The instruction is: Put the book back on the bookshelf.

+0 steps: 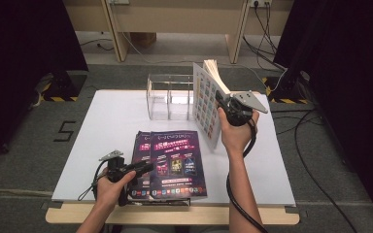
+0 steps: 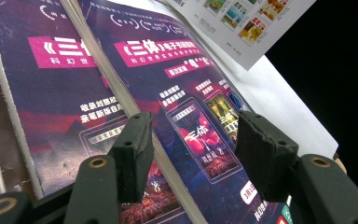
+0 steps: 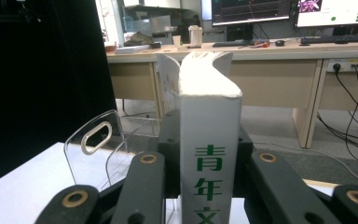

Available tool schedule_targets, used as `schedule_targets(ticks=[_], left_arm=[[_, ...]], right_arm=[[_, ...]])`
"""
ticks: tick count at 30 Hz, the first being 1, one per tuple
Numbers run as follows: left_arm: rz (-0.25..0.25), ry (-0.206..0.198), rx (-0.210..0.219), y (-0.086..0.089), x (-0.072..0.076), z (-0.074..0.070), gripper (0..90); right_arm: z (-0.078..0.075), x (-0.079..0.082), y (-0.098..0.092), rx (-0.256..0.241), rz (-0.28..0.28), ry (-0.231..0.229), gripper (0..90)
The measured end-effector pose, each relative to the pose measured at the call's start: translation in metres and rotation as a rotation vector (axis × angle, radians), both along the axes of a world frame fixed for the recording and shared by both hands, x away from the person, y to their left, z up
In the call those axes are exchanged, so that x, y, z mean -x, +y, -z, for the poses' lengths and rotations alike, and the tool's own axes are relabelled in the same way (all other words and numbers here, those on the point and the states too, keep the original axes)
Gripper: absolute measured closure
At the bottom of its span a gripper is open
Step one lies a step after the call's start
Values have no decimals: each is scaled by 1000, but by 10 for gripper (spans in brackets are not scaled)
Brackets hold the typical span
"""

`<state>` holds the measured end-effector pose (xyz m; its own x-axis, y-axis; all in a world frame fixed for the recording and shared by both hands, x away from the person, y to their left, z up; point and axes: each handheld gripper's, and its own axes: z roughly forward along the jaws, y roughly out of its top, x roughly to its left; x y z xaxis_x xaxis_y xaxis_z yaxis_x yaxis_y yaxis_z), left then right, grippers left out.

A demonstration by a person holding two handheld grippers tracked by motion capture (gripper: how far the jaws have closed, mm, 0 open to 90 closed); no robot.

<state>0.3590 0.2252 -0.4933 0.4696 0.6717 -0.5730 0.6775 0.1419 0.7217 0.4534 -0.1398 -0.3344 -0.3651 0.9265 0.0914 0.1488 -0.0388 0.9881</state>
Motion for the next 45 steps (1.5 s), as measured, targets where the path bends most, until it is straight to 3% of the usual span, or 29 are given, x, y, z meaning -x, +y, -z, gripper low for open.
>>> schedule_targets(ticks=[13, 29, 45], left_arm=[[-8, 3, 7, 3, -1, 0, 454], [-7, 0, 4, 3, -2, 0, 454], [-14, -2, 11, 7, -3, -1, 454]], right_arm=[[-14, -21, 6, -29, -6, -16, 747], [-34, -59, 14, -44, 19, -48, 746], [-40, -91, 26, -49, 21, -22, 746]])
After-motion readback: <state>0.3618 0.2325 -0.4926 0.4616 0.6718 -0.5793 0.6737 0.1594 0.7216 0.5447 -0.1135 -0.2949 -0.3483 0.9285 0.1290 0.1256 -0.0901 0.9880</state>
